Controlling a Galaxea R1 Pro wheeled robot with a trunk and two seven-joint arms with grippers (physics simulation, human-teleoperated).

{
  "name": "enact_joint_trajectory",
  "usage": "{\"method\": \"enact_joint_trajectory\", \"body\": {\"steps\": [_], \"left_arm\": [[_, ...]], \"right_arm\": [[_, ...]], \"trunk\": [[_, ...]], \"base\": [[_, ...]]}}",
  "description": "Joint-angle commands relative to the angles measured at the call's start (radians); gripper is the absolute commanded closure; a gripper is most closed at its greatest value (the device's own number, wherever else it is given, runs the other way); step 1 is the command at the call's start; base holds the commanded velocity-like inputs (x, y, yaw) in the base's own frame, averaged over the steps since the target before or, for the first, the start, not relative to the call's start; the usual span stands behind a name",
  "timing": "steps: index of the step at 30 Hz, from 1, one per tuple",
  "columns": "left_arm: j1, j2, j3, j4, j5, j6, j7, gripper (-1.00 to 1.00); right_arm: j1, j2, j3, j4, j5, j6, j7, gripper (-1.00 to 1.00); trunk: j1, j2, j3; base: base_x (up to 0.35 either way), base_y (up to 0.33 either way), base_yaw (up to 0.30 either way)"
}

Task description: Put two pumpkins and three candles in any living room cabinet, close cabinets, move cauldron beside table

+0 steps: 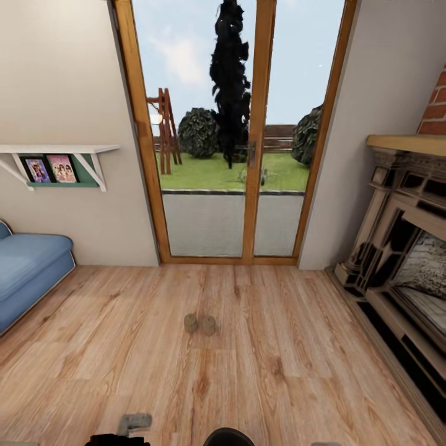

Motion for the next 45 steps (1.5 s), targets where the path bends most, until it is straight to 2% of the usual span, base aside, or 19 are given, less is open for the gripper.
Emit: {"method": "enact_joint_trajectory", "body": {"steps": [1,3,6,11,13,14,19,25,36,40,45], "left_arm": [[-0.029,0.000,0.001,0.022,0.006,0.008,0.001,-1.00],[-0.062,0.000,0.001,0.048,0.004,0.009,0.002,-1.00],[-0.108,-0.004,0.001,0.065,0.002,0.007,0.002,-1.00],[-0.139,-0.026,0.001,0.078,0.001,-0.006,0.002,-1.00],[-0.140,-0.032,0.000,0.087,0.001,-0.015,0.002,-1.00],[-0.141,-0.036,0.000,0.116,-0.001,-0.041,0.002,-1.00],[-0.142,-0.043,-0.001,0.186,0.001,-0.161,0.001,-1.00],[-0.140,-0.045,-0.003,0.197,0.006,-0.194,-0.012,-1.00],[-0.138,-0.046,-0.005,0.212,0.008,-0.215,-0.018,-1.00],[-0.137,-0.046,-0.004,0.228,0.008,-0.251,-0.016,-1.00],[-0.138,-0.046,-0.004,0.232,0.009,-0.270,-0.015,-1.00]], "right_arm": [[-0.002,0.004,0.000,-0.025,0.000,0.011,-0.001,-1.00],[-0.009,0.012,0.001,-0.046,0.001,0.014,-0.001,-1.00],[-0.051,0.028,0.002,-0.048,0.004,0.015,-0.003,-1.00],[-0.112,0.037,0.005,0.031,0.006,-0.002,-0.004,-1.00],[-0.119,0.038,0.014,0.044,0.007,-0.007,-0.004,-1.00],[-0.122,0.038,0.031,0.052,0.006,-0.012,-0.005,-1.00],[-0.125,0.039,0.062,0.060,0.006,-0.033,-0.005,-1.00],[-0.125,0.039,0.095,0.120,0.001,-0.038,-0.005,-1.00],[-0.125,0.039,0.097,0.136,-0.005,-0.043,-0.004,-1.00],[-0.125,0.038,0.097,0.139,-0.007,-0.045,-0.004,-1.00],[-0.125,0.039,0.097,0.138,-0.008,-0.046,-0.004,-1.00]], "trunk": [[-0.004,0.007,0.002],[-0.012,0.021,0.008],[-0.023,0.042,0.018],[-0.042,0.077,0.033],[-0.050,0.091,0.040],[-0.054,0.098,0.043],[-0.073,0.133,0.058],[-0.073,0.133,0.058],[-0.073,0.133,0.058],[-0.073,0.133,0.058],[-0.054,0.098,0.043]], "base": [[0.000,0.000,0.000],[0.000,0.000,0.000],[0.000,0.000,0.000],[0.000,0.000,0.000],[0.000,0.000,0.000],[0.000,0.000,0.000],[0.000,0.000,0.000],[0.000,0.000,0.000],[0.000,0.000,0.000],[0.000,0.000,0.000],[0.000,0.000,0.000]]}}
